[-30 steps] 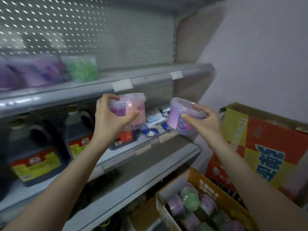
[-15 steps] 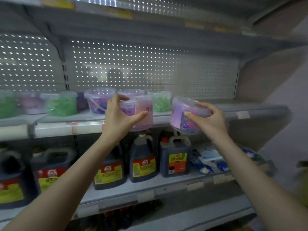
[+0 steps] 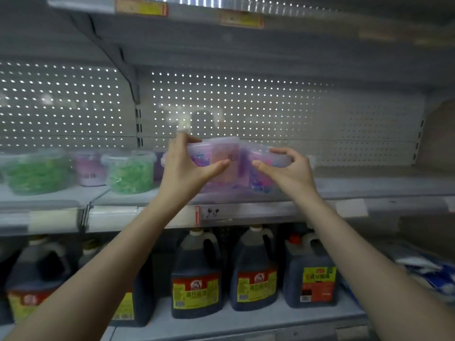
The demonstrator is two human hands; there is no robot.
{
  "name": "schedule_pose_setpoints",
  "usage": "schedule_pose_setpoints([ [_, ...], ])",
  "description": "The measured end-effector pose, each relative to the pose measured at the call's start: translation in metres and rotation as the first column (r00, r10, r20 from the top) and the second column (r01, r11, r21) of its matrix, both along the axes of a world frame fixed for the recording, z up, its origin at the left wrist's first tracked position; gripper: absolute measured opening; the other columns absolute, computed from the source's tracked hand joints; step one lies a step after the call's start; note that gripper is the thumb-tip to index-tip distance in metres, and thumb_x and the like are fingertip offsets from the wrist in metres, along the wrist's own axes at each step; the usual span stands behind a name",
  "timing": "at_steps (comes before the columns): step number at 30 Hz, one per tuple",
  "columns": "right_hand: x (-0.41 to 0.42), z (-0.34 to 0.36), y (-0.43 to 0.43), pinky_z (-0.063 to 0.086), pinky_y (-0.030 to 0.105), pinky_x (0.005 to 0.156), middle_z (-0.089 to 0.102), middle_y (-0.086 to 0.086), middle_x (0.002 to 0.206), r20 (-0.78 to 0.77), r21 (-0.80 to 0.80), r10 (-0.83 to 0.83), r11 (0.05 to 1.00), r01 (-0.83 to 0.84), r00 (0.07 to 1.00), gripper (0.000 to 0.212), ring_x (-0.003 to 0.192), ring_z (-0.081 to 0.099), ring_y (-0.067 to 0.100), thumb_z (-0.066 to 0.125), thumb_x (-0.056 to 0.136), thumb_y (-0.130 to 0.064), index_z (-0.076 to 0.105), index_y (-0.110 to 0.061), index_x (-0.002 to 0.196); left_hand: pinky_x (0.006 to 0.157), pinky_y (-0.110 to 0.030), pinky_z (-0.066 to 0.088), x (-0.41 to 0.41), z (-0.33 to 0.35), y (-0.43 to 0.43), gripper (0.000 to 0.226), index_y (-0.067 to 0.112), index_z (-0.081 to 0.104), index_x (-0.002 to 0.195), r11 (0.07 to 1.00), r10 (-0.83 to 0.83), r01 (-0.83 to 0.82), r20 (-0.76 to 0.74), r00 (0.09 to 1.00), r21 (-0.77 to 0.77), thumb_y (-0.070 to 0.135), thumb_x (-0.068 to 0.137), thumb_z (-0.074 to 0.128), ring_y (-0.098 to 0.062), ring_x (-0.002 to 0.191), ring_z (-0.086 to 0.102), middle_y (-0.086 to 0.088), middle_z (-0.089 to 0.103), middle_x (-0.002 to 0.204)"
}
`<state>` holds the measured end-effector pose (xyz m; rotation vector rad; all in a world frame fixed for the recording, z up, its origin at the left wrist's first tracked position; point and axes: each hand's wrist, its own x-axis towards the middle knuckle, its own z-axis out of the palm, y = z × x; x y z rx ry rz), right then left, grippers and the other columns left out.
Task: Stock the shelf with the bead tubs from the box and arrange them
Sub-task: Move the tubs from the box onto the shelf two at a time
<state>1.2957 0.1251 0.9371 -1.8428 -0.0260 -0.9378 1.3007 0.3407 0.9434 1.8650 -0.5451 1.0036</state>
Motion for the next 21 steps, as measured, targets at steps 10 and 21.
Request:
schedule_pose_setpoints([
  [10,0.035,-0.004,-0.018,0.041,0.026,0.092,0.059,-0.001,0.123,-0.096,-0.284,-0.158,0.951,0.125,0.983,0.061,0.114,0.054,0.017,0.08,0.062,-0.053,0.062,-0.025,0.113,0.069,-0.002,0.03,0.042,0.0,-0.022,0.063,0.011,0.046,0.105,0.976,-0.015,0.031,-0.075,0.997,0.216,0.039,0.063,0.083,-0.011,0.093,0.04,0.0,0.044,0.106],
  [21,0.018,-0.016,-0.042,0.025,0.04,0.115,0.037,0.0,0.151,-0.104,-0.326,-0.134,0.941,0.093,0.986,0.068,0.141,0.029,0.017,0.07,0.082,-0.039,0.042,-0.021,0.141,0.089,-0.028,0.037,0.049,0.003,-0.032,0.063,0.006,0.051,0.115,0.923,0.097,-0.035,-0.144,0.985,0.384,0.041,0.07,0.078,-0.028,0.126,0.045,-0.012,0.019,0.154],
])
